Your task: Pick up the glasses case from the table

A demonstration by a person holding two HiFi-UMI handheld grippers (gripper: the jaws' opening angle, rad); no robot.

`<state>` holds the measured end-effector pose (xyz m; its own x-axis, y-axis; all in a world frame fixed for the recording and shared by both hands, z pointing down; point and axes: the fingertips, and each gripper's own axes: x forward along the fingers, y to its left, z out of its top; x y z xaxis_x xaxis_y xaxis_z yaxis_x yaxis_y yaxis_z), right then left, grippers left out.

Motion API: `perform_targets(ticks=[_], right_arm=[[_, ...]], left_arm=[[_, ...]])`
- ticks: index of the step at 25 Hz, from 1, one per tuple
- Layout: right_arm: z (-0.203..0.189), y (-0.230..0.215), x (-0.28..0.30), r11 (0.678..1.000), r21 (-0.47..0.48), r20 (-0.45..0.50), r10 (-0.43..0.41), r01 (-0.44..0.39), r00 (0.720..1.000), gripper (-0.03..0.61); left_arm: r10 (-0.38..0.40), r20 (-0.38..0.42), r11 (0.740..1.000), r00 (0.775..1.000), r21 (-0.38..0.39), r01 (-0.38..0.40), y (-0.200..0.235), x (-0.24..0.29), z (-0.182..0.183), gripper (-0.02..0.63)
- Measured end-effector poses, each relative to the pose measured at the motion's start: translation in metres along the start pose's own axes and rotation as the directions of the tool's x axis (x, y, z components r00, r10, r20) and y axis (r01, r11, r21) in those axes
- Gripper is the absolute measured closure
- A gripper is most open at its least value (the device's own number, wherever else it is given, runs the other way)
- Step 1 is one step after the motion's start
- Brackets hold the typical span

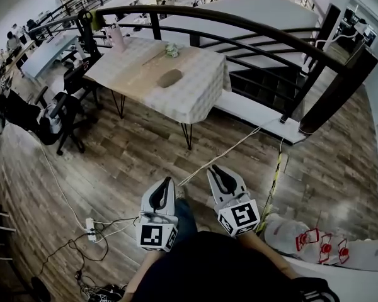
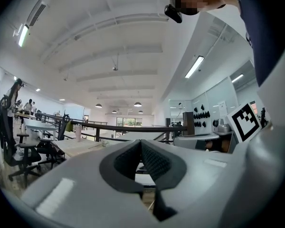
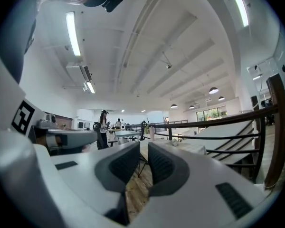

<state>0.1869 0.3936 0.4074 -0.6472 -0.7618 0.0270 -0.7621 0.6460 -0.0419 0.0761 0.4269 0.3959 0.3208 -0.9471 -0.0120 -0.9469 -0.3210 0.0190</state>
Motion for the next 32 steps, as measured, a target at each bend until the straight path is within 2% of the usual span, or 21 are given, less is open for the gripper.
perform_targets(ticks=[9,17,25,32], right_arm=[[0.009,-0.018,0.117,0.999,-0.015,-0.02,0.029,-0.029,0.999,0.557],[0.013,-0.039,0.214,1.0,-0.025,-0.041,0.017,-0.018,0.999,0.552],[0.002,-0.061,0.275,0.999,-0.02,-0.05,-0.044,0.043,0.998,0.523],[-0.004,-0.063,0.294,0.998,-0.02,-0.09,-0.065,0.063,0.994,0.508]], left_arm=[[0.0,0.006,1.0,1.0,-0.003,0.0,0.09,0.085,0.009,0.603],[-0.031,0.004,0.999,1.0,-0.013,0.031,0.159,0.159,0.009,0.603],[-0.102,-0.004,0.995,0.995,-0.022,0.102,0.202,0.215,-0.002,0.603],[-0.123,-0.017,0.992,0.992,-0.044,0.122,0.215,0.224,-0.01,0.603]])
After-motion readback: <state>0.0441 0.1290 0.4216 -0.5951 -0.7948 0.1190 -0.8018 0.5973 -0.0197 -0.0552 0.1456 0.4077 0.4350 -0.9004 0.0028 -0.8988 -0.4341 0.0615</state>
